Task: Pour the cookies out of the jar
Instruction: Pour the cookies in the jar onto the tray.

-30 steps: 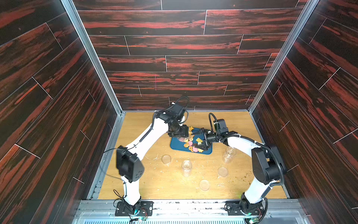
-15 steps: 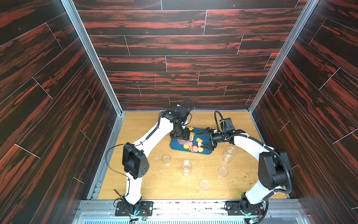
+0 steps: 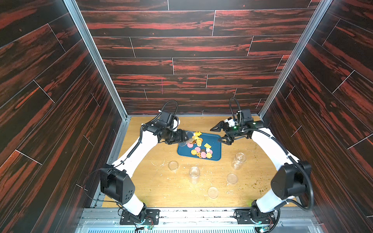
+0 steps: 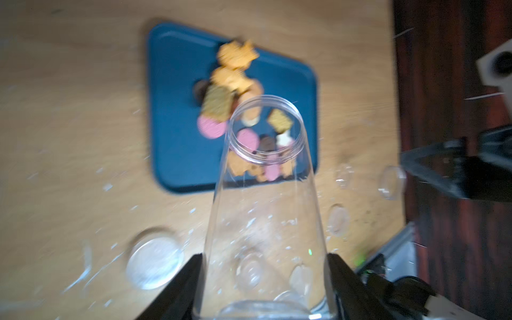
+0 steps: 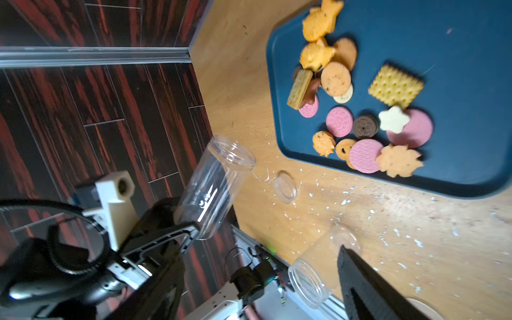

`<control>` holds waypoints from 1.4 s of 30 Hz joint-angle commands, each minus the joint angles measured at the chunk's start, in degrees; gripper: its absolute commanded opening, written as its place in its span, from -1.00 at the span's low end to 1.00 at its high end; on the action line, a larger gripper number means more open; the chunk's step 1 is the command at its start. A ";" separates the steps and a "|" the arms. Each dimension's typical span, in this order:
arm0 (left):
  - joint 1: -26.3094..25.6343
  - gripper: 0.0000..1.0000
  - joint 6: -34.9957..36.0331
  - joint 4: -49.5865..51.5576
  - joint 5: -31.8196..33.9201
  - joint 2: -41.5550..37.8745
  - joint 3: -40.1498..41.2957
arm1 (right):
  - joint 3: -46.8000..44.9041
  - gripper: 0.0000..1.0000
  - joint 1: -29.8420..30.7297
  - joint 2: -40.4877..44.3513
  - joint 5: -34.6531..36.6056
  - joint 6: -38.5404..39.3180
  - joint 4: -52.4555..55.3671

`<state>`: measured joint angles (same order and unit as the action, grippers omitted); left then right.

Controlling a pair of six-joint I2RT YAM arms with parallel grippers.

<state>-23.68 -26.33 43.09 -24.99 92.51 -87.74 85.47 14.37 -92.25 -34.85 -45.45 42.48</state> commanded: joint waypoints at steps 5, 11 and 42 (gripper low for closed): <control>0.68 0.37 -5.46 -11.22 -10.45 -2.45 3.66 | 1.14 0.79 -4.33 6.89 -0.31 7.05 5.78; 1.05 0.38 -9.17 -18.05 -15.59 -4.48 5.85 | 2.39 0.79 -5.95 8.18 -5.75 10.18 8.80; 1.03 0.39 -20.34 -34.56 -24.65 -9.80 10.97 | -4.29 0.97 -3.22 7.95 -22.43 -6.58 -13.48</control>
<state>-22.76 -45.25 11.79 -48.05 85.01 -77.56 80.20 9.93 -81.71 -56.42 -49.17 33.45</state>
